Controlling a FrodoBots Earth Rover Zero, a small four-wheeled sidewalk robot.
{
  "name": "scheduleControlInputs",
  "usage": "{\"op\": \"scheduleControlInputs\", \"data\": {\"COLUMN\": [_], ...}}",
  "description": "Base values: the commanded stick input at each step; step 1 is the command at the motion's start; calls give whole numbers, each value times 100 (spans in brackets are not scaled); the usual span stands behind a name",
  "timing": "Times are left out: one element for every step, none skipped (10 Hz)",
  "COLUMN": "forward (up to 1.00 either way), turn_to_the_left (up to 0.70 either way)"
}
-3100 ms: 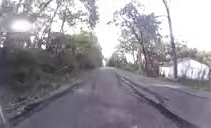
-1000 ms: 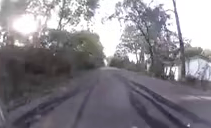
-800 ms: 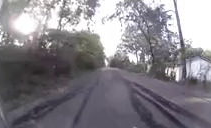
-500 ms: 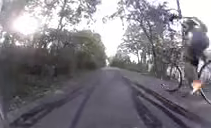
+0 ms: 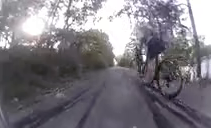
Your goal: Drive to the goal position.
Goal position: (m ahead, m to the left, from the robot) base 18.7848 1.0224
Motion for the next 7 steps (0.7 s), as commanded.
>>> {"op": "scheduleControlInputs", "data": {"forward": [70,70,70,70,70,70,70], "turn_to_the_left": [2,2,2,0,0,0,0]}}
